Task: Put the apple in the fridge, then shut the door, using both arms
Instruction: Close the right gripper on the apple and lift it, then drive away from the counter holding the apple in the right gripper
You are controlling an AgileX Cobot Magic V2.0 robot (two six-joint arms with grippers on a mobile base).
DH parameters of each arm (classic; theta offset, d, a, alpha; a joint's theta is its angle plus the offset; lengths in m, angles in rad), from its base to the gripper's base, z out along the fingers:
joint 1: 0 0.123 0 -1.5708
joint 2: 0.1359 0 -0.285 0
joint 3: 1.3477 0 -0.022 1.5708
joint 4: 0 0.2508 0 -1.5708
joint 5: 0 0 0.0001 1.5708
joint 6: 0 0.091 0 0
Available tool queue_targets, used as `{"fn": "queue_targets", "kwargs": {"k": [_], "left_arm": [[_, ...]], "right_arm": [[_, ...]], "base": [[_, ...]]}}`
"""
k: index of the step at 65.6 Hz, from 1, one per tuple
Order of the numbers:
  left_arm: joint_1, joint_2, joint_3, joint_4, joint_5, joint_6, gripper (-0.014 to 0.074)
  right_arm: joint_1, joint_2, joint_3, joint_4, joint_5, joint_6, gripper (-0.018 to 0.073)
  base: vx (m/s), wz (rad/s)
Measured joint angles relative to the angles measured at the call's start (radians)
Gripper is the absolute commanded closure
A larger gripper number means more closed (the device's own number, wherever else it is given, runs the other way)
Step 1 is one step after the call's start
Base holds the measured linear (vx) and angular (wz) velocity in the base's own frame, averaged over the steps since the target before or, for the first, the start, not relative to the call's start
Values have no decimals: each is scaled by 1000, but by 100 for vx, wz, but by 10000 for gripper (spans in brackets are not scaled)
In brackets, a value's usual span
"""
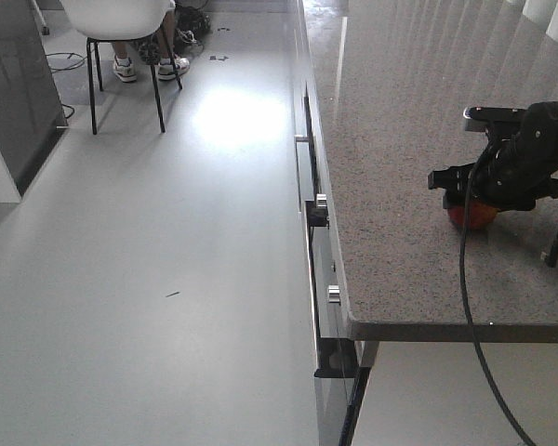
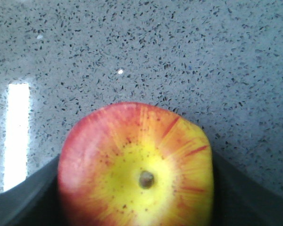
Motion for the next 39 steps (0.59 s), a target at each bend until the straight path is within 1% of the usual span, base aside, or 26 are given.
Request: {"fn": "queue_targets", "kwargs": {"k": [7,16,25,31,39], "left_arm": [[0,0,0,0,0,0,603],[0,0,0,0,0,0,603],[0,0,0,0,0,0,603],[0,0,0,0,0,0,603],[0,0,0,0,0,0,603]], "right_arm": [[0,-14,1,5,0,-7,405],[1,-103,1,10,3,-15,458],[3,-275,1,24,17,-63,468],[3,-404,0,61,56,-115,468],[3,-559,0,131,142,-171,465]], "base": [[0,0],[0,0],[0,0],[0,0],[0,0]]}}
